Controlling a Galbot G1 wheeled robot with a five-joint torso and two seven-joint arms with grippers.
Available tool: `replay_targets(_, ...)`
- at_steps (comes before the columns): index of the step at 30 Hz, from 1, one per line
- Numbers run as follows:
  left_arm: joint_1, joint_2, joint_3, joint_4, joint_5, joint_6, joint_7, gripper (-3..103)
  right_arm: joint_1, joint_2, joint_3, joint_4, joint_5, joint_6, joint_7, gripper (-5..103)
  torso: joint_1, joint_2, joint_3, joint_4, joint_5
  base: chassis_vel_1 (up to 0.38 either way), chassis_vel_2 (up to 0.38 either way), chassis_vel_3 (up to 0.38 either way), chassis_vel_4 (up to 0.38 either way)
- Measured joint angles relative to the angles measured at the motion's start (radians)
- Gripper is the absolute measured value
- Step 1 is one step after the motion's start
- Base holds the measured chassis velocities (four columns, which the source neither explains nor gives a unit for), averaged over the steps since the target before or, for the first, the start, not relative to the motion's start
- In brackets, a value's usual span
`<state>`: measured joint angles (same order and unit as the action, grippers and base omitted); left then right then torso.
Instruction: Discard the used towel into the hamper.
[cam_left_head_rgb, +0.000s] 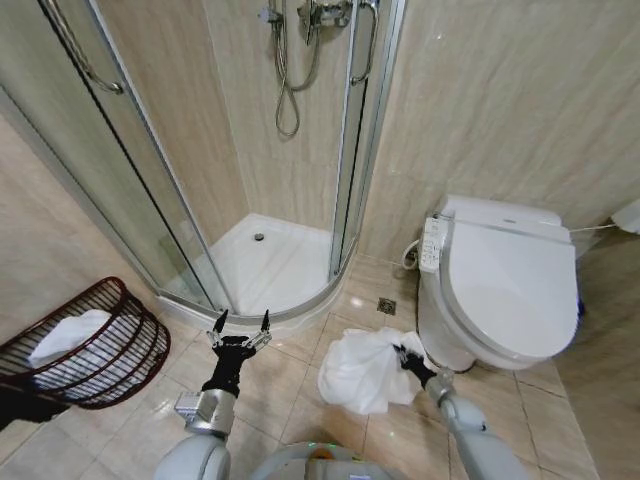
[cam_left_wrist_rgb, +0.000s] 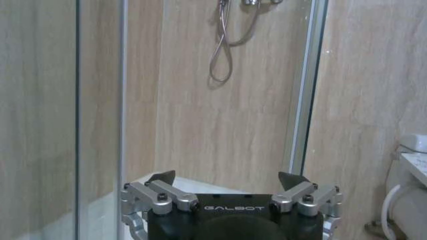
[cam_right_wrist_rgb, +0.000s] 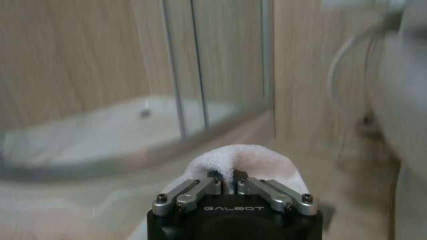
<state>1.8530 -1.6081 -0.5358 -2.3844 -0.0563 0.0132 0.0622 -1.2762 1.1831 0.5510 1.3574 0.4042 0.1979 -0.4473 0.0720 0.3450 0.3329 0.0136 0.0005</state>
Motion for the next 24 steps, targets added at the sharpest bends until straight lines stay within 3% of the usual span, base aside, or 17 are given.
replay_targets(12, 0.000, 0.000, 0.000, 0.000, 0.000, 0.000, 0.000, 100, -0.135, -0.020, 0.088, 0.388, 0.090, -0.024, 0.115, 8, 0.000, 0.000, 0.000, 0.0000, -0.0003, 0.000, 0.000, 0.000, 0.000)
replay_targets(18, 0.000, 0.000, 0.000, 0.000, 0.000, 0.000, 0.000, 100, -0.162, -0.031, 0.199, 0.676, 0.149, -0.060, 0.243, 8, 0.000, 0.000, 0.000, -0.0001, -0.0009, 0.000, 0.000, 0.000, 0.000)
replay_targets(24, 0.000, 0.000, 0.000, 0.000, 0.000, 0.000, 0.000, 100, -0.095, -0.069, 0.281, 0.937, 0.222, -0.165, 0.415, 8, 0.000, 0.000, 0.000, 0.0000, -0.0005, 0.000, 0.000, 0.000, 0.000)
